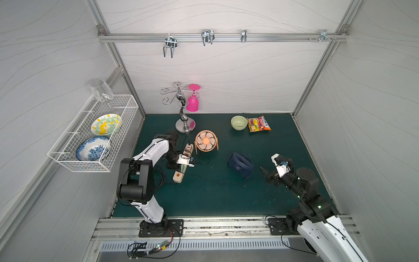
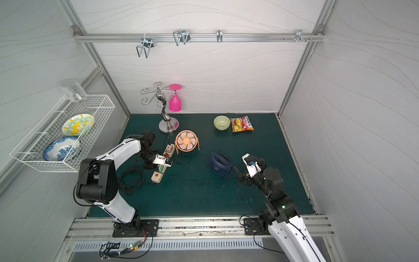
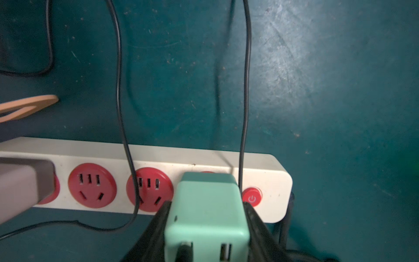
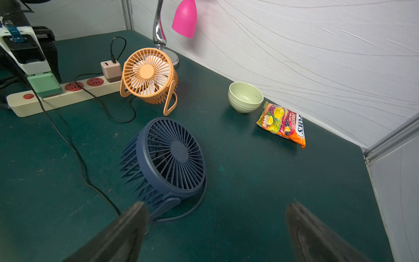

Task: Plug the desk fan into the power strip
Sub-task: Adjust the power cord at the center of the board.

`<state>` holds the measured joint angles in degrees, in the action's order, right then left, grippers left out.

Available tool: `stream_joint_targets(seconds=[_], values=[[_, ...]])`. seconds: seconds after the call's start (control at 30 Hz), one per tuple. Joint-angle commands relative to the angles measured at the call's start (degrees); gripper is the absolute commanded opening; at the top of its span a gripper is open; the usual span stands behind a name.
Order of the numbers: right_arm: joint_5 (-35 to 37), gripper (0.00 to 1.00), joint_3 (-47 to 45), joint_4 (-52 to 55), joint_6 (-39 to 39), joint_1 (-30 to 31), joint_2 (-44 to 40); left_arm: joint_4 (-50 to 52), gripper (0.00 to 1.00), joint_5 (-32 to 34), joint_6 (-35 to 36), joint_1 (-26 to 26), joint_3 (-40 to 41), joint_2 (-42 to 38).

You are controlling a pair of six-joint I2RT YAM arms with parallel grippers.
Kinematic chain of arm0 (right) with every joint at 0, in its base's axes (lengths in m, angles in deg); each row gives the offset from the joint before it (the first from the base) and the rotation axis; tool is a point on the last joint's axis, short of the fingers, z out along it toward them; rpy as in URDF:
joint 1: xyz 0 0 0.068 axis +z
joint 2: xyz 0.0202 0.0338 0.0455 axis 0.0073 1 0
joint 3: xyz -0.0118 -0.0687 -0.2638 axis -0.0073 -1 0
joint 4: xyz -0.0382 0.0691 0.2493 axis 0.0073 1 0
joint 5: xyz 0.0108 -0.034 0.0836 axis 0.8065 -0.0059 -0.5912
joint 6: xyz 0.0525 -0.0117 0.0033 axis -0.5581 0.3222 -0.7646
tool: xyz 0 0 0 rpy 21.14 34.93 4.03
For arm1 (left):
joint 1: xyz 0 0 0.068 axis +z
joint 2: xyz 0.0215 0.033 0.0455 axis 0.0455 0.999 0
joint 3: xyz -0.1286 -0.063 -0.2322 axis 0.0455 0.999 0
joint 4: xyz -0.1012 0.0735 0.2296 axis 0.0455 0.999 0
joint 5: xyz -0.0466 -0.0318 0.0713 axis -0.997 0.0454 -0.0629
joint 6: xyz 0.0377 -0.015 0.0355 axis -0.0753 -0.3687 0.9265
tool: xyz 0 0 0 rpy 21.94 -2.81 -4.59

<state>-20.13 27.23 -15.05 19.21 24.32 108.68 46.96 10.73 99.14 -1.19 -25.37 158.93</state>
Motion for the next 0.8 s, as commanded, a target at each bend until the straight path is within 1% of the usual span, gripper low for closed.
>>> stream_joint_targets(seconds=[0.0,0.03,0.1,0.17,0.2,0.27,0.33,0.37,0.4,0.47,0.5,0.57,0.67,0.77], values=[[-0.27,0.99,-0.55,-1.70,-1.11,-0.26,-0.92,-18.40,0.00,8.40,-0.61,0.66,6.28,7.21],[-0.23,0.99,-0.53,-1.67,-1.06,-0.26,-0.88,-18.07,0.01,8.47,-1.31,0.71,5.36,7.06],[-0.51,0.99,-0.35,-1.51,-1.13,-0.26,-0.49,-16.09,0.11,7.63,-2.93,0.71,3.53,6.41],[-0.88,0.99,-0.34,-1.57,-1.12,-0.26,-0.98,-15.66,0.31,7.36,-2.35,0.79,3.71,4.59],[-0.81,0.99,-0.38,-1.57,-1.16,-0.28,-1.40,-16.59,0.38,7.60,-1.57,0.86,4.39,3.71],[-0.48,0.99,-0.43,-1.34,-1.16,-0.27,-1.90,-17.64,0.47,7.45,-1.89,0.79,4.69,1.61],[-0.63,0.99,-0.24,-0.98,-1.20,-0.26,-1.67,-15.69,0.53,5.74,-3.59,0.84,3.10,-0.26],[-1.02,0.99,-0.18,-0.95,-1.15,-0.29,-1.79,-13.91,0.59,4.84,-4.19,0.84,2.39,-1.51],[-1.31,0.99,-0.19,-1.02,-1.23,-0.28,-2.02,-12.70,0.68,4.33,-4.23,0.83,2.14,-2.62],[-1.12,0.99,-0.29,-0.96,-1.19,-0.31,-2.76,-11.01,0.90,3.31,-3.73,0.78,1.91,-5.03],[-0.87,0.99,-0.25,-0.84,-1.20,-0.26,-2.92,-10.33,0.99,2.67,-3.79,0.72,1.82,-6.41],[-0.78,0.99,-0.09,-0.50,-1.20,-0.26,-2.97,-8.62,1.00,1.22,-5.33,0.80,0.89,-8.83],[-1.13,0.99,-0.03,-0.43,-1.25,-0.32,-3.49,-3.33,1.00,-2.86,-7.87,0.78,-1.65,-12.01],[-0.57,0.99,-0.21,-0.37,-1.16,-0.27,-4.04,-0.45,1.00,-4.94,-9.23,0.79,-1.74,-15.14]])
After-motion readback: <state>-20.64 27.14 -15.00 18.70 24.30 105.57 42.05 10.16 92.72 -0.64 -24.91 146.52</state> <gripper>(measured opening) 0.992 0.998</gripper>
